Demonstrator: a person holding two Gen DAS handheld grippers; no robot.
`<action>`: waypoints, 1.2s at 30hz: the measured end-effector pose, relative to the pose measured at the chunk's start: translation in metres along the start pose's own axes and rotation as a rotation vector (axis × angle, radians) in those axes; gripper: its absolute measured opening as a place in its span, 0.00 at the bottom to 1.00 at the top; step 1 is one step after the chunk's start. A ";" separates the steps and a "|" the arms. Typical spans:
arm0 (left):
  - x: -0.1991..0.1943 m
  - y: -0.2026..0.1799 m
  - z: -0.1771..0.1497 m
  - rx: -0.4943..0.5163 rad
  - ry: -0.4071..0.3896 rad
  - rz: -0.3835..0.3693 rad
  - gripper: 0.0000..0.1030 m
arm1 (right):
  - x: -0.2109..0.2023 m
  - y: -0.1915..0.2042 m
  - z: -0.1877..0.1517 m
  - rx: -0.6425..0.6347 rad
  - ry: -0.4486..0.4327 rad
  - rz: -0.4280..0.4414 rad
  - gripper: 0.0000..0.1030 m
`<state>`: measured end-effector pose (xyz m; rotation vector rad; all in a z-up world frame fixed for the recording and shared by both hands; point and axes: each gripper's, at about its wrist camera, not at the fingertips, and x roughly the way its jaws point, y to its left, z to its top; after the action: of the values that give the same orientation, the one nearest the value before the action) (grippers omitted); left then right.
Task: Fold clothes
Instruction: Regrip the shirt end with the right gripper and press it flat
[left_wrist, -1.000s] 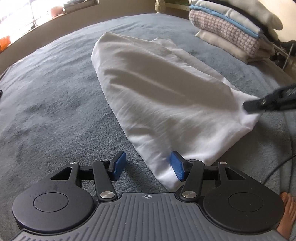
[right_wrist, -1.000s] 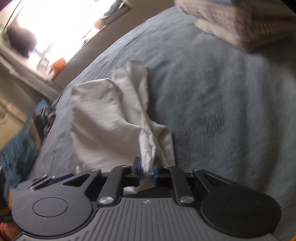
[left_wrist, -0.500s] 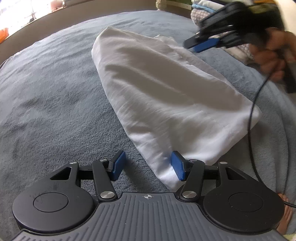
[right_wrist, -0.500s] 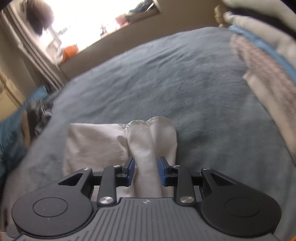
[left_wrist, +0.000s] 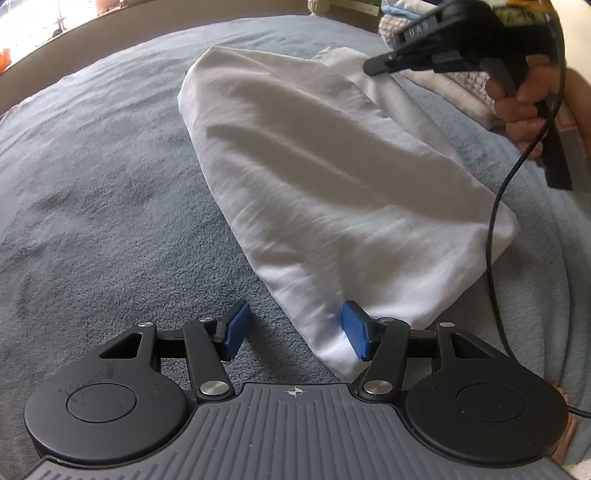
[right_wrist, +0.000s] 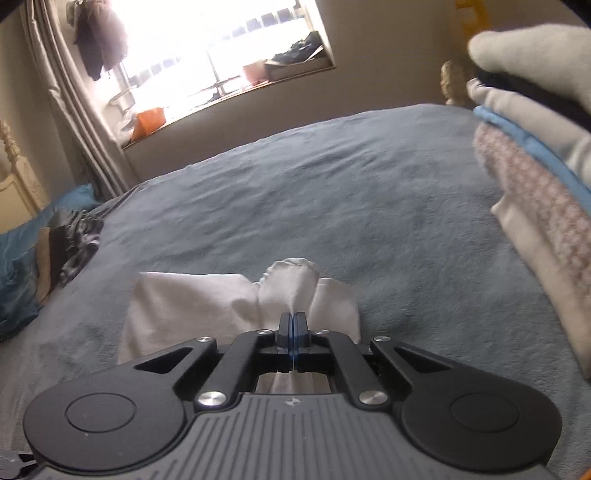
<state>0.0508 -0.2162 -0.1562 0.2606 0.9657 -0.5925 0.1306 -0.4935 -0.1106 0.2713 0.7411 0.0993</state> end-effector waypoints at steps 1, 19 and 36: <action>0.000 0.000 0.000 0.001 0.001 -0.001 0.54 | 0.003 -0.002 -0.001 0.002 0.000 -0.015 0.00; 0.007 0.005 -0.004 0.018 -0.024 -0.037 0.57 | 0.000 -0.012 0.019 0.147 0.091 0.223 0.47; 0.009 0.013 -0.002 -0.008 -0.029 -0.081 0.58 | 0.006 -0.013 0.013 0.207 0.013 0.233 0.01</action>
<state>0.0608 -0.2074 -0.1659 0.2062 0.9541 -0.6643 0.1441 -0.5072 -0.1093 0.5552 0.7316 0.2458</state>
